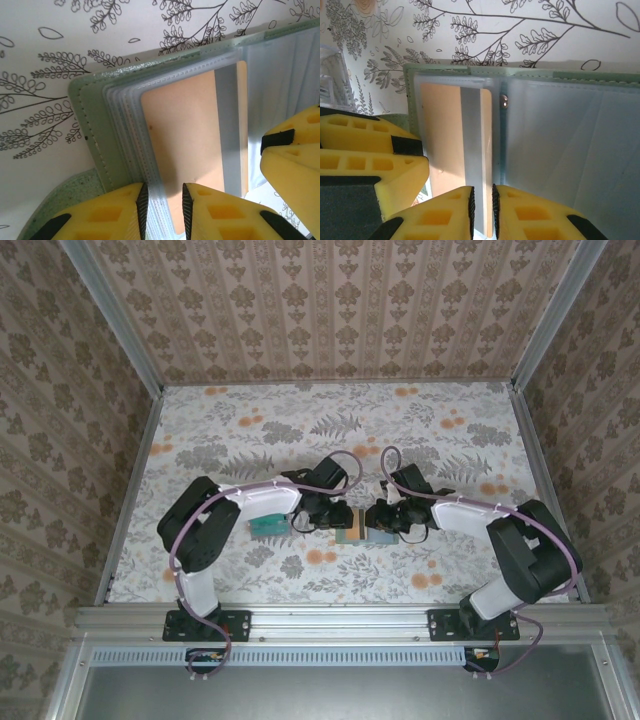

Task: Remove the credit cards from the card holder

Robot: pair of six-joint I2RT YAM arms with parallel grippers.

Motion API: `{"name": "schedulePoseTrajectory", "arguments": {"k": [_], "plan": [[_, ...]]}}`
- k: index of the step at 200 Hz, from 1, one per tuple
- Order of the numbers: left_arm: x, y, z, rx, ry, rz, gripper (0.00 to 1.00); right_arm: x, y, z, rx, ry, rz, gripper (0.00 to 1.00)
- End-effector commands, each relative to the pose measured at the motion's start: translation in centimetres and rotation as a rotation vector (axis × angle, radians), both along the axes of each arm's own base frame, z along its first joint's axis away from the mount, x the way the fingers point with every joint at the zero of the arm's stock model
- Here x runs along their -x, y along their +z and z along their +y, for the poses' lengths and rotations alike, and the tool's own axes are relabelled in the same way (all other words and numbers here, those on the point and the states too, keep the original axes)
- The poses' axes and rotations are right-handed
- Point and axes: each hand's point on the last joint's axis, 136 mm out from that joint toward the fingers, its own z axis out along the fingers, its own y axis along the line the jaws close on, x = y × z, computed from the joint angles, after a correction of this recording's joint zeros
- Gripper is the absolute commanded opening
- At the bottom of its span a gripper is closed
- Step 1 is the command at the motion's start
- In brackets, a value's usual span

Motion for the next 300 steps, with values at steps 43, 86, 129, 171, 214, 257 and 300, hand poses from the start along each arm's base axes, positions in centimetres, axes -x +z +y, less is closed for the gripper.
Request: {"name": "schedulePoseTrajectory", "arguments": {"k": [43, 86, 129, 171, 214, 257, 300], "plan": [[0.6, -1.0, 0.2, -0.034, 0.005, 0.029, 0.24, 0.2, -0.9, -0.2, 0.02, -0.012, 0.03, 0.22], [0.6, -1.0, 0.1, -0.04, -0.001, 0.03, 0.24, 0.1, -1.2, 0.1, 0.008, -0.01, 0.038, 0.19], [0.6, -1.2, 0.2, -0.055, -0.002, 0.034, 0.19, 0.2, -1.4, -0.1, 0.017, -0.01, 0.047, 0.03], [0.7, -1.6, 0.7, -0.082, 0.004, 0.044, 0.1, 0.2, -1.3, -1.0, 0.04, -0.018, 0.042, 0.0], [0.7, -2.2, 1.6, -0.127, 0.021, 0.058, 0.0, 0.5, -0.9, -2.5, 0.056, -0.033, 0.036, 0.0], [0.7, -2.4, 1.9, -0.137, 0.027, 0.064, 0.0, 1.0, -0.9, -3.4, 0.062, -0.036, 0.046, 0.0], [0.7, -2.3, 1.7, -0.134, 0.019, 0.064, 0.0, 0.1, 0.6, -1.9, -0.029, 0.002, -0.015, 0.22]]}}
